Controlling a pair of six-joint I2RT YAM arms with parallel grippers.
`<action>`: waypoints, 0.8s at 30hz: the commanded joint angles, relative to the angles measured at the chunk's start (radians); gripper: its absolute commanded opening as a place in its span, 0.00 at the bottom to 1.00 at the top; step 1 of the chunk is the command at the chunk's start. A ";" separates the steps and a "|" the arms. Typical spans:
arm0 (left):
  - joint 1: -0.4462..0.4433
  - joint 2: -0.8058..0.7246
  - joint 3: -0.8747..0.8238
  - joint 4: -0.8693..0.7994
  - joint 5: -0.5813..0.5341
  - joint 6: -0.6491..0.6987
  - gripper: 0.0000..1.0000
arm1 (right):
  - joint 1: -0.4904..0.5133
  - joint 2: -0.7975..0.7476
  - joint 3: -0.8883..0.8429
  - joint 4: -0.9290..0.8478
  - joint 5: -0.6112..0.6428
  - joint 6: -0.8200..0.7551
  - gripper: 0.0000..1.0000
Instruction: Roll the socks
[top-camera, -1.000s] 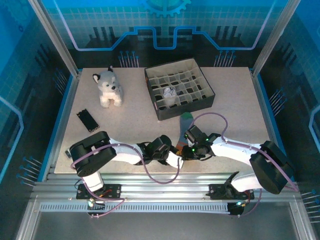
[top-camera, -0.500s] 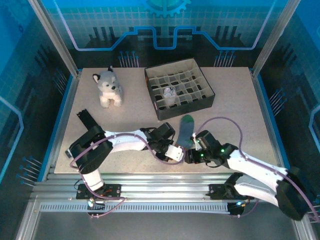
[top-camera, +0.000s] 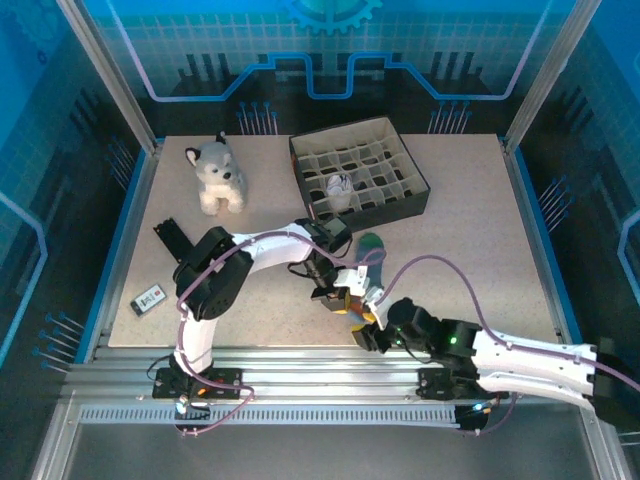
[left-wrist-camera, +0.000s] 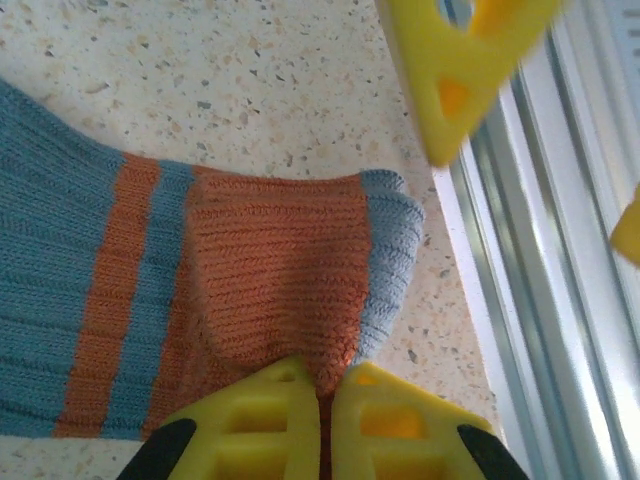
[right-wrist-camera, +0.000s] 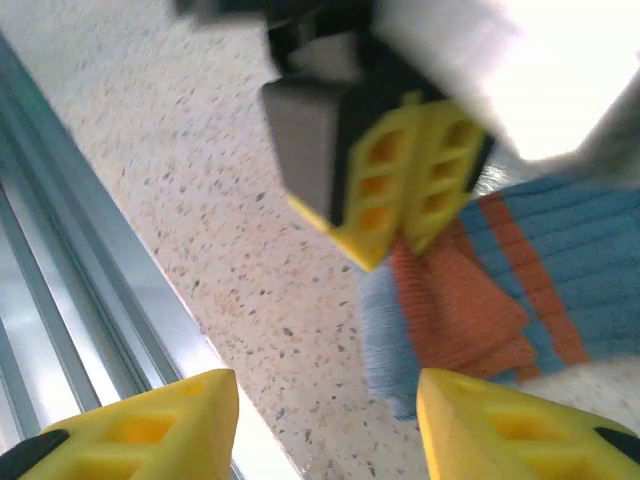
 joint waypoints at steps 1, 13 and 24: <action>0.005 0.025 0.031 -0.117 0.088 0.012 0.00 | 0.050 0.072 -0.030 0.173 0.123 -0.112 0.53; 0.020 0.033 0.038 -0.123 0.124 0.024 0.00 | 0.055 0.295 -0.029 0.350 0.130 -0.132 0.48; 0.033 -0.003 -0.003 -0.086 0.139 0.032 0.00 | 0.051 0.334 -0.032 0.359 0.117 -0.131 0.00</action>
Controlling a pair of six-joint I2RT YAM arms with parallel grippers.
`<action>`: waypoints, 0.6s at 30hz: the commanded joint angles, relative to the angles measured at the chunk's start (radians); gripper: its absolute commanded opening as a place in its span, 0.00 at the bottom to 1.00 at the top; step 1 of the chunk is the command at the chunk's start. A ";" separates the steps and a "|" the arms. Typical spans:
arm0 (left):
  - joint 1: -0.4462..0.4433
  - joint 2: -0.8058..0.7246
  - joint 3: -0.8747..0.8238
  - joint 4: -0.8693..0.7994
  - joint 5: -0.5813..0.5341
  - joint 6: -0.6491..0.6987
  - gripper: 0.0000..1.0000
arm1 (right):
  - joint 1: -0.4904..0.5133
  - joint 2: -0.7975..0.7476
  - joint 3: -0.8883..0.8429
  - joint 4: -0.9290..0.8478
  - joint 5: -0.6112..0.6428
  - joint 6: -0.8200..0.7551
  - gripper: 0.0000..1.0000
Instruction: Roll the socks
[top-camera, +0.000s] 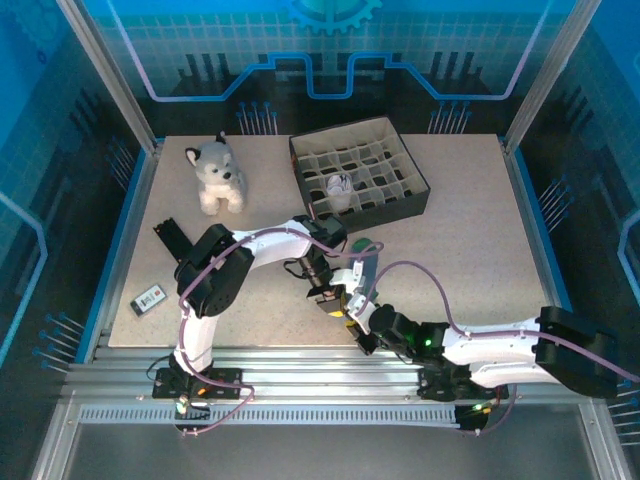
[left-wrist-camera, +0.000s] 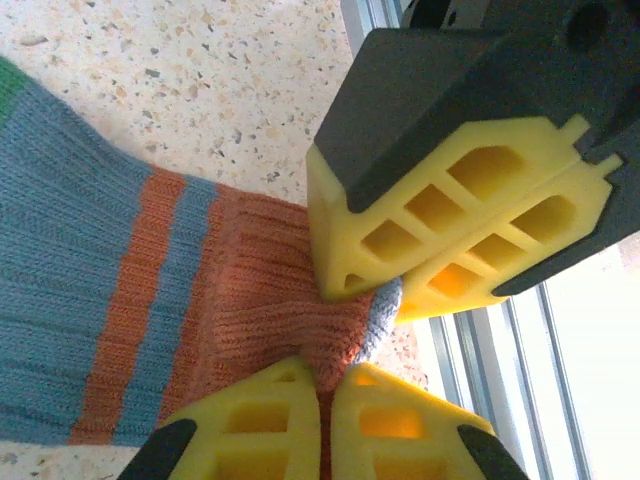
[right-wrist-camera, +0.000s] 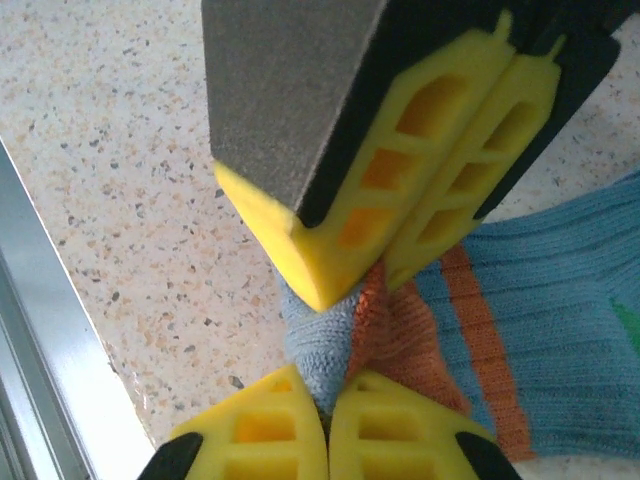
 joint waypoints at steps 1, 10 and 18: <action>0.008 -0.026 -0.025 0.022 0.072 0.022 0.00 | 0.004 -0.001 0.007 -0.003 -0.020 0.009 0.00; 0.009 -0.153 -0.203 0.267 0.011 -0.090 0.10 | -0.133 -0.103 0.045 -0.213 -0.235 0.110 0.00; 0.009 -0.334 -0.395 0.535 -0.094 -0.177 0.25 | -0.294 -0.087 0.112 -0.391 -0.392 0.203 0.00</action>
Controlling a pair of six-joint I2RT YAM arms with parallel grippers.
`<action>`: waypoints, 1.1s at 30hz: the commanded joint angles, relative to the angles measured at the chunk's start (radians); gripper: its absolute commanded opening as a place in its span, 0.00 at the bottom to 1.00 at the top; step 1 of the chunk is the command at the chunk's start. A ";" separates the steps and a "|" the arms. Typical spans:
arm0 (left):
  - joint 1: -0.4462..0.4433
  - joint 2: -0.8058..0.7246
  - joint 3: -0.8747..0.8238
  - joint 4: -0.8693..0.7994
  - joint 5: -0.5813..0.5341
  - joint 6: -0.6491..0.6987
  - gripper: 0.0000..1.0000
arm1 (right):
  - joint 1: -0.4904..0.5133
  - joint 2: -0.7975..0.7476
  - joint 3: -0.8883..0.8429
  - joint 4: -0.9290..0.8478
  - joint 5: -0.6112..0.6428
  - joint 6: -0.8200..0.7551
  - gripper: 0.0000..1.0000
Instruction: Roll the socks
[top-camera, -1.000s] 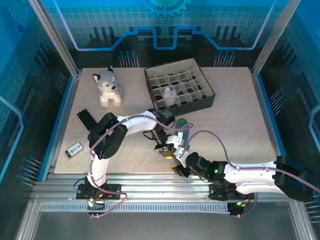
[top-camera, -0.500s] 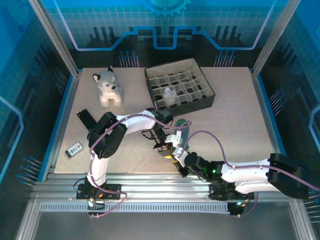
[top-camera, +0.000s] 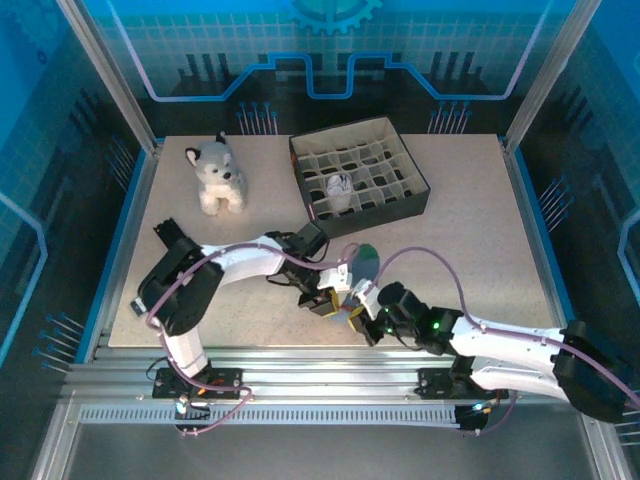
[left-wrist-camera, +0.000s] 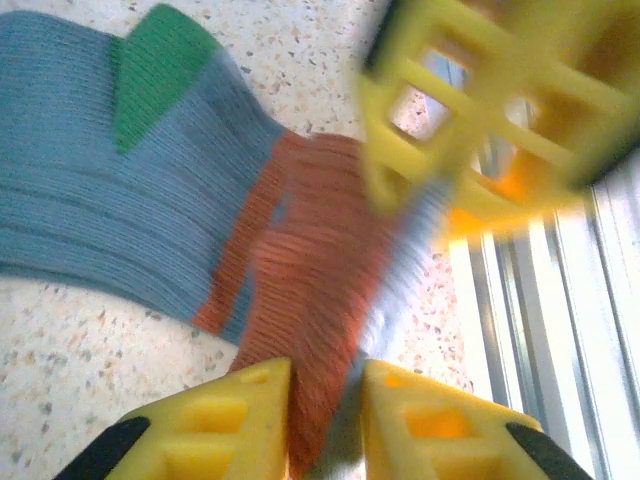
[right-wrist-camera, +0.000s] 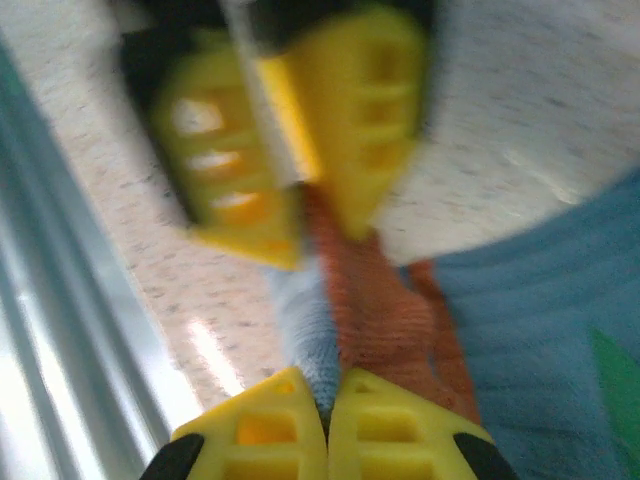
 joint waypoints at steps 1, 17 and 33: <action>-0.016 -0.080 -0.054 0.123 -0.045 0.016 0.25 | -0.056 0.029 0.030 -0.145 -0.059 0.115 0.00; -0.210 -0.342 -0.428 0.664 -0.537 0.191 0.39 | -0.201 0.206 0.121 -0.263 -0.206 0.207 0.00; -0.363 -0.143 -0.451 1.001 -0.726 0.426 0.43 | -0.304 0.340 0.206 -0.405 -0.298 0.190 0.00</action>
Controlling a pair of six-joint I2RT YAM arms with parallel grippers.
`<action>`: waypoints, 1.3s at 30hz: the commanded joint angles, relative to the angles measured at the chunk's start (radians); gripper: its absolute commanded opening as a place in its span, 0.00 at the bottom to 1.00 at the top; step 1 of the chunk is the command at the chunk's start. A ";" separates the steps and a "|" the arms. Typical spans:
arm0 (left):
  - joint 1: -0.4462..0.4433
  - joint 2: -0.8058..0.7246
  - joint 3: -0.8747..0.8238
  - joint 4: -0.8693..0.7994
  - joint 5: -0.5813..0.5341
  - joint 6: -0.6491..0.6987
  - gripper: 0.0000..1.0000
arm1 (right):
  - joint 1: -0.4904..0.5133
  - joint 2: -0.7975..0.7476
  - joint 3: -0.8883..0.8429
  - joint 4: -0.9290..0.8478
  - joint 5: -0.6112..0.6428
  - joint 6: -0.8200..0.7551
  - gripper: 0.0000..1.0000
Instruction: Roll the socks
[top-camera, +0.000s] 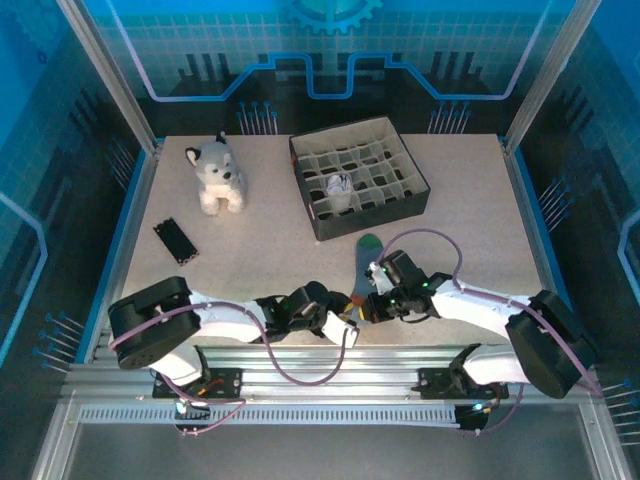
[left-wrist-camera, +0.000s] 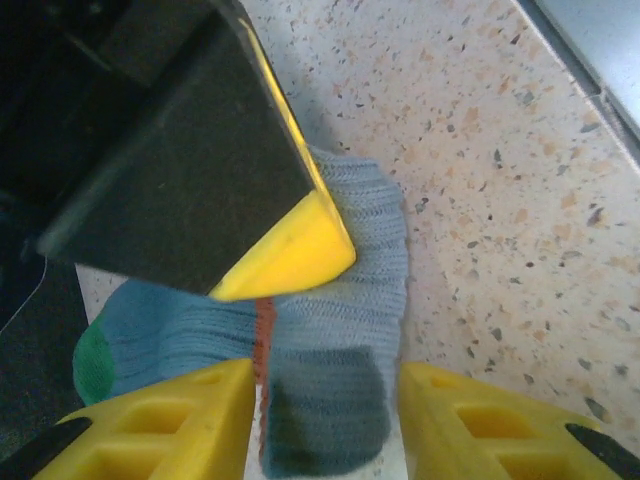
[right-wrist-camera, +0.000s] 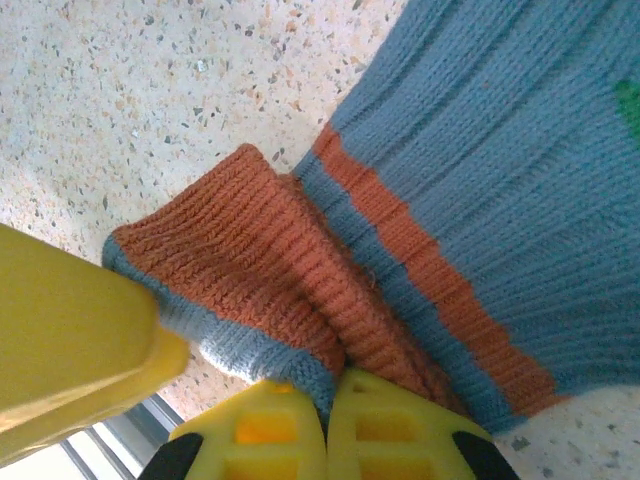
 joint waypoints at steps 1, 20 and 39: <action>-0.002 0.061 0.037 0.070 -0.024 0.062 0.44 | -0.021 0.057 0.003 -0.113 0.002 0.000 0.00; 0.029 0.139 0.050 -0.071 -0.002 0.108 0.47 | -0.106 0.170 0.004 -0.100 -0.128 -0.013 0.00; 0.134 0.339 0.645 -1.185 0.367 0.003 0.00 | -0.122 -0.217 -0.065 -0.133 -0.050 -0.003 0.32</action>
